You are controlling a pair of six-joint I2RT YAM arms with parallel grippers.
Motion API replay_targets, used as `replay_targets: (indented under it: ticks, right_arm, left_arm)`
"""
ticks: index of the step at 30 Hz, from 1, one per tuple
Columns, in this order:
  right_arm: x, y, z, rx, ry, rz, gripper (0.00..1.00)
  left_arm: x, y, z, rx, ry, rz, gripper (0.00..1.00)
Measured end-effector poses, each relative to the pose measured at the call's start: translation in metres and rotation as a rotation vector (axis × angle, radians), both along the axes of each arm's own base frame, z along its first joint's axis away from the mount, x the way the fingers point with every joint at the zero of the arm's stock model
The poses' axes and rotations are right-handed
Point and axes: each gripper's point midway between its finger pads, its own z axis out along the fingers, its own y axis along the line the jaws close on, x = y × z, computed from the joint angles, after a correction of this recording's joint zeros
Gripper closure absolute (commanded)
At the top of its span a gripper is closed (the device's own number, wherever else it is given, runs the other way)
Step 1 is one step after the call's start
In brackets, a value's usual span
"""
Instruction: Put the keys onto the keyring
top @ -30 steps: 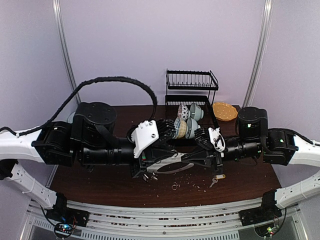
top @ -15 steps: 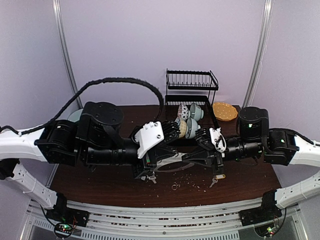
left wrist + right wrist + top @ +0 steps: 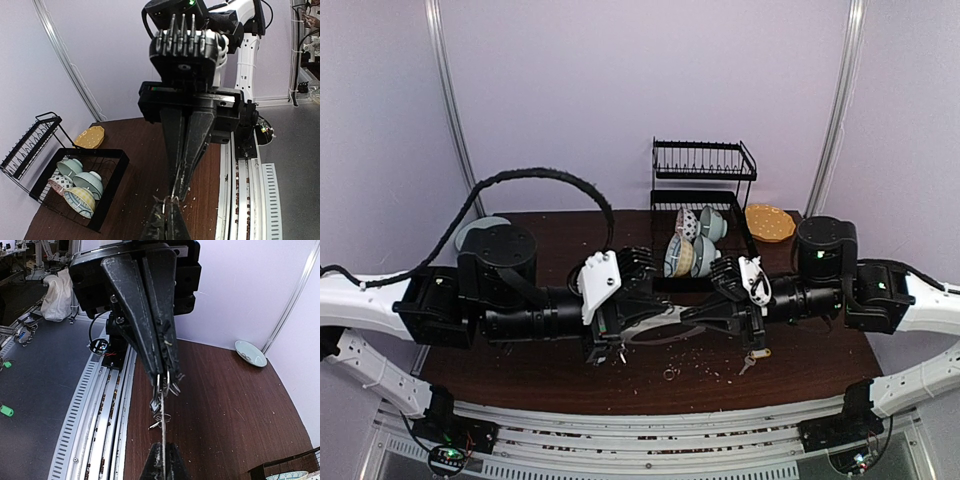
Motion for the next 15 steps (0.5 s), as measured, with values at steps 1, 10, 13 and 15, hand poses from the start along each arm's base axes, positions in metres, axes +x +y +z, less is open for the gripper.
replay_targets:
  ticks: [1,10,13,15]
  right_arm:
    - [0.001,0.000,-0.001,-0.003,0.001,-0.005,1.00]
    - [0.005,-0.008,0.007,0.015,-0.077,-0.040,1.00]
    - [0.005,-0.008,0.001,0.025,-0.072,-0.037,1.00]
    - [0.004,-0.007,-0.004,0.027,-0.056,-0.038,1.00]
  left_arm:
    - [0.001,0.000,-0.001,-0.001,0.001,-0.002,1.00]
    - [0.004,-0.006,0.007,-0.114,0.008,0.001,1.00]
    - [0.005,-0.006,0.002,-0.167,0.018,0.009,1.00]
    - [0.008,-0.008,-0.001,-0.172,0.021,0.025,1.00]
